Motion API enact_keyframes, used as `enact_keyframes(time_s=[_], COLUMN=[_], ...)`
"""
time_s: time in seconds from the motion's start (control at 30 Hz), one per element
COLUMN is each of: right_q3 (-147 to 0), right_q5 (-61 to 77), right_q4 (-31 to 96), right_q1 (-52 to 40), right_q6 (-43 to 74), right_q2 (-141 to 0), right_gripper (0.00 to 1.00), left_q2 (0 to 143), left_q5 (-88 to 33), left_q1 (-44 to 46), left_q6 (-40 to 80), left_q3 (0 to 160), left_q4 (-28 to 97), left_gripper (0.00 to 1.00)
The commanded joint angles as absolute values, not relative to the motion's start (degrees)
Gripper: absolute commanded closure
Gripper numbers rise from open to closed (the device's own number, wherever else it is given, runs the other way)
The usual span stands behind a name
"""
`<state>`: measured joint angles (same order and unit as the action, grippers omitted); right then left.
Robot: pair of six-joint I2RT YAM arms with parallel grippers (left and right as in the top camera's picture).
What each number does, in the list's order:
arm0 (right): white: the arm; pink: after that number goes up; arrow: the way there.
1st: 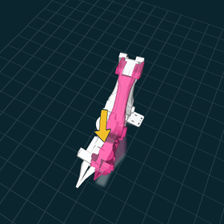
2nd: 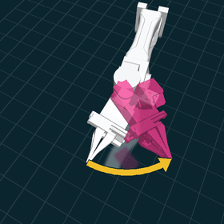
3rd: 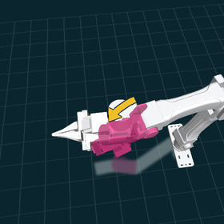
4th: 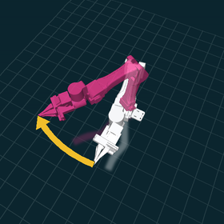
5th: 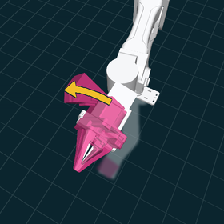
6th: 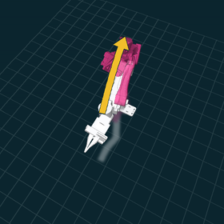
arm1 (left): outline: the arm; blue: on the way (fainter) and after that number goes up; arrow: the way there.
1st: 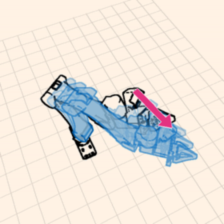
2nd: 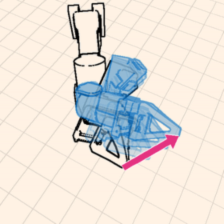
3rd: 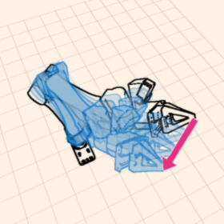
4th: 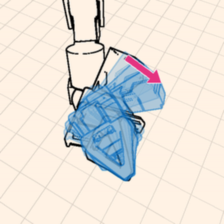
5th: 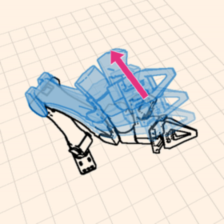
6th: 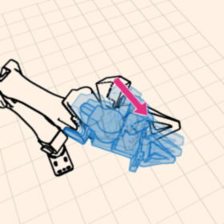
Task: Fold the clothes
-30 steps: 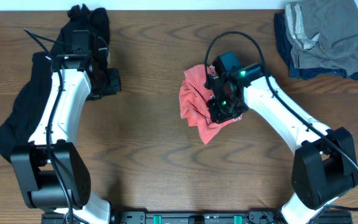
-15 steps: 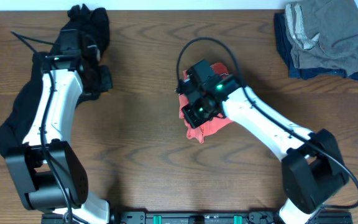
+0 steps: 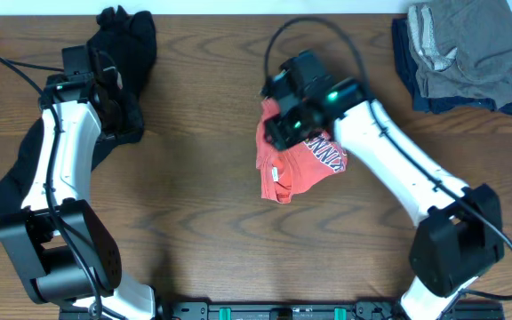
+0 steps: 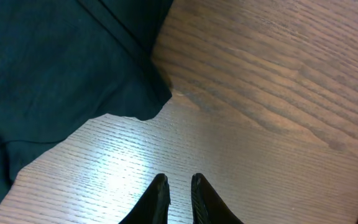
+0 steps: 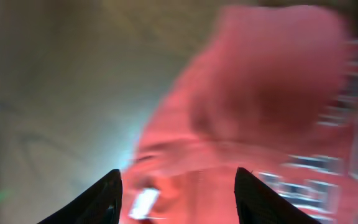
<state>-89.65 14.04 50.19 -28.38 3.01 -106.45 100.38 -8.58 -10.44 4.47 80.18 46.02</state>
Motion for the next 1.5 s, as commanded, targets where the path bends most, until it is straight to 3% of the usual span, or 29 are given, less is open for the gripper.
enact_keyframes(time_s=[0.0,0.43,0.5,0.67,0.73,1.1,1.27,1.47], right_q3=[-89.45,-88.86,-88.86,-88.90,-89.21,-93.47,-93.84,-93.97], right_q5=[11.55,18.50,18.92,23.05,25.02,29.76,27.46,27.46], right_q4=[50.11,44.34,44.31,42.19,41.10,33.98,29.67,30.28], right_q1=[-24.67,-23.00,-23.00,-23.00,-23.03,-29.21,-31.88,-33.12], right_q6=[3.20,3.73,3.81,3.81,3.81,9.21,13.74,13.67], right_q2=[-107.04,-117.89,-118.93,-118.72,-118.39,-118.34,-118.34,-118.34], right_gripper=[0.44,0.46,0.53,0.91,0.99,0.97,0.69,0.65], left_q2=[100.29,100.29,100.29,100.29,100.29,100.29,100.29,100.29], left_q5=[-7.88,-7.86,-7.86,-7.86,-7.88,-7.88,-7.86,-7.86], left_q1=[-10.59,-10.59,-10.59,-10.59,-10.59,-10.59,-10.59,-10.59], left_q6=[4.16,4.14,4.14,4.14,4.14,4.14,4.14,4.14], left_q3=[80.97,80.93,80.88,80.86,80.86,80.86,80.86,80.86], left_q4=[45.98,46.19,46.17,46.17,46.17,46.17,46.17,46.15], left_gripper=[0.84,0.84,0.84,0.84,0.84,0.84,0.84,0.84])
